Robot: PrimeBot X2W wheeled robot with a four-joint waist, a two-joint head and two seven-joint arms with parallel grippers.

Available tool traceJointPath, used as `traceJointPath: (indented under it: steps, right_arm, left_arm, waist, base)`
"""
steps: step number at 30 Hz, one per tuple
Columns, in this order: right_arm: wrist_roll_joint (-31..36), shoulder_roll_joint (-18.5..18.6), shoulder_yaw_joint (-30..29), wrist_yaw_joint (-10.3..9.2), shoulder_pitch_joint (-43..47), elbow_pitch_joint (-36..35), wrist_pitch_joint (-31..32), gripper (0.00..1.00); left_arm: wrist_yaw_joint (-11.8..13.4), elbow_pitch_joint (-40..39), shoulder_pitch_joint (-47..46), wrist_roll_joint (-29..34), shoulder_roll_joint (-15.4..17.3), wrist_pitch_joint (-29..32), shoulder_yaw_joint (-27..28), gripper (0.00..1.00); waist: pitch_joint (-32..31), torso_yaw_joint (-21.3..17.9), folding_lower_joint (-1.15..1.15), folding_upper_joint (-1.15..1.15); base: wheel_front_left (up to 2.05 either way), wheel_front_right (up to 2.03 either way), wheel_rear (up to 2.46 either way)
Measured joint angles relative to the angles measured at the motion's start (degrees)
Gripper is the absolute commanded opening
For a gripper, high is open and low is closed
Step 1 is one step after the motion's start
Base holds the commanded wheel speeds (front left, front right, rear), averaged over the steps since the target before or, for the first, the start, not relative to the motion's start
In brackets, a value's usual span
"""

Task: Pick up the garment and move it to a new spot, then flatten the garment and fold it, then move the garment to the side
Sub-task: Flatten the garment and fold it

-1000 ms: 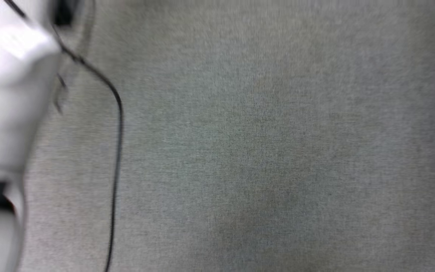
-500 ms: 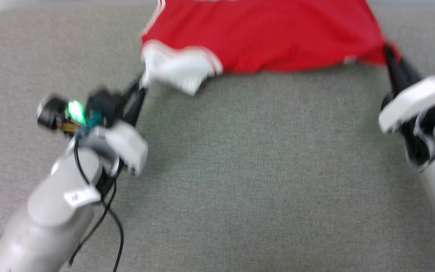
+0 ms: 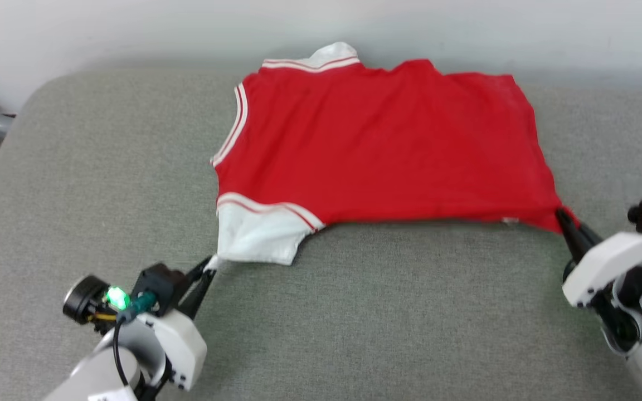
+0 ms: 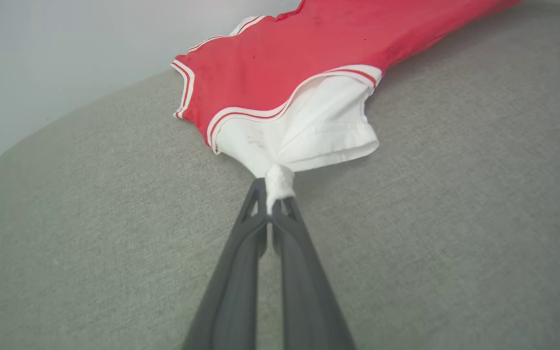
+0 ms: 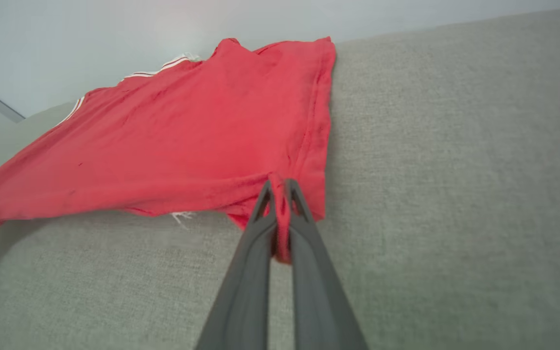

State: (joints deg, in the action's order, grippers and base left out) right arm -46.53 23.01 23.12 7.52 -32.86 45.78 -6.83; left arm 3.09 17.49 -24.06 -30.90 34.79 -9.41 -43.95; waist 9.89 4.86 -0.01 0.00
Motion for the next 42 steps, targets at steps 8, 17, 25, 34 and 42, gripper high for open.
traceJointPath:
  steps: [8,17,25,34,42]
  right_arm:
    - [-6.81,2.33,2.96,0.0,9.25,-3.57,4.31,0.0]
    - [-16.21,10.26,5.75,0.0,23.77,-15.45,8.73,0.0]
    - [-20.18,14.19,5.13,0.0,33.19,-22.83,9.02,0.0]
    - [-20.61,16.7,1.65,0.0,35.77,-29.16,7.89,0.0]
    - [-19.92,16.86,-1.13,0.0,32.05,-32.06,11.04,0.0]
  left_arm:
    - [1.55,-5.04,8.47,-1.43,2.82,0.69,-1.53,0.0]
    - [2.96,-14.75,19.91,-5.28,9.2,3.67,-3.08,0.0]
    - [4.49,-21.78,26.43,-7.37,12.71,5.75,-4.31,0.0]
    - [6.75,-24.98,24.97,-7.12,14.36,5.2,-1.81,0.0]
    - [5.97,-24.59,16.54,-6.52,13.99,6.6,1.24,0.0]
  waist:
    - [-4.76,-0.18,0.0,0.0]
    - [-11.03,-0.74,0.0,0.0]
    - [-12.39,-0.32,0.01,0.0]
    - [-11.26,-0.68,0.01,0.0]
    - [-7.78,-1.26,0.02,0.0]
  base:
    - [0.0,0.0,0.0]
    - [0.0,0.0,0.0]
    - [0.0,0.0,0.0]
    - [0.0,0.0,0.0]
    - [0.0,0.0,0.0]
